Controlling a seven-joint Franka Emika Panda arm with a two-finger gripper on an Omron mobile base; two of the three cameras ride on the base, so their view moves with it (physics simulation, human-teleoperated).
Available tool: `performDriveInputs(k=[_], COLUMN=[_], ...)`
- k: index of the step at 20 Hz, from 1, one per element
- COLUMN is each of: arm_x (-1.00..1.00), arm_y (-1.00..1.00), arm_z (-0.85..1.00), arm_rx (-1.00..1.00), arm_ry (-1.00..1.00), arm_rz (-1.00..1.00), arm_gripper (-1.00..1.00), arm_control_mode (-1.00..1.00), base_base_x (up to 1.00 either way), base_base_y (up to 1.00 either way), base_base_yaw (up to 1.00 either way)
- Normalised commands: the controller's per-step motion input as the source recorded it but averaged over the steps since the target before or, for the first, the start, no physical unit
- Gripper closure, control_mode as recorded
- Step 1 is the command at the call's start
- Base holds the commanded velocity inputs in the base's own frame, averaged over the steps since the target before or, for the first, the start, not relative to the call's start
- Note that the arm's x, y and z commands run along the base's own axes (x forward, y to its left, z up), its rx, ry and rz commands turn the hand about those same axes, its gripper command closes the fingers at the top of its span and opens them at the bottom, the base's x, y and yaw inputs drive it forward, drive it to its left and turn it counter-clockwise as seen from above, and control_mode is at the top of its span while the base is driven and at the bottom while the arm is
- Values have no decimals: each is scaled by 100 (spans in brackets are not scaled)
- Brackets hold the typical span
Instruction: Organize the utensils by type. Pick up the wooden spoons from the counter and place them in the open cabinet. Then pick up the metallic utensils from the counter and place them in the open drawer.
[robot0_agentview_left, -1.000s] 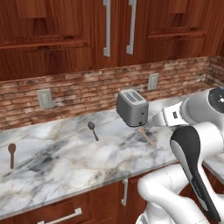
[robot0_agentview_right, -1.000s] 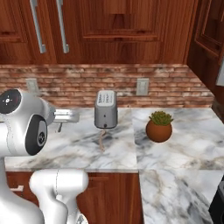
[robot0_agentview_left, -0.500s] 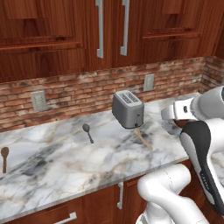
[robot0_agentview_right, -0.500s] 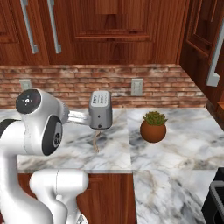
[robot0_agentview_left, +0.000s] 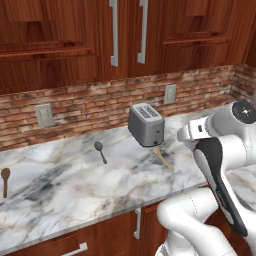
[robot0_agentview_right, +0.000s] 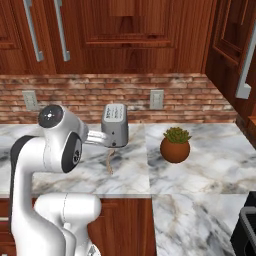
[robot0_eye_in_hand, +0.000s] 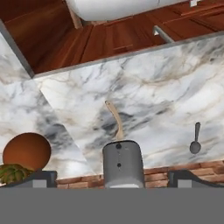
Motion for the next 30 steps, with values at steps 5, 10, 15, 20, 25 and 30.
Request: performDriveInputs(k=[5,10,15,20,25,30], arm_x=[35,23,13,19,35,56], arm_y=[6,0,18,30,-7,-3], arm_z=[-56,-53,-42,-32,-9,-14], arm_rx=[-8,0,0,0,0,0], arm_ry=[20,9,4,0,0,8], arm_rz=[10,21,19,2,-1,0], arm_gripper=[-100,-100,-100,-100,-100,-100], arm_control_mode=[-100,-100,-100,-100,-100,-100], base_base_x=[0,0,0,0,0,0], base_base_y=[0,0,0,0,0,0], base_base_yaw=[0,0,0,0,0,0])
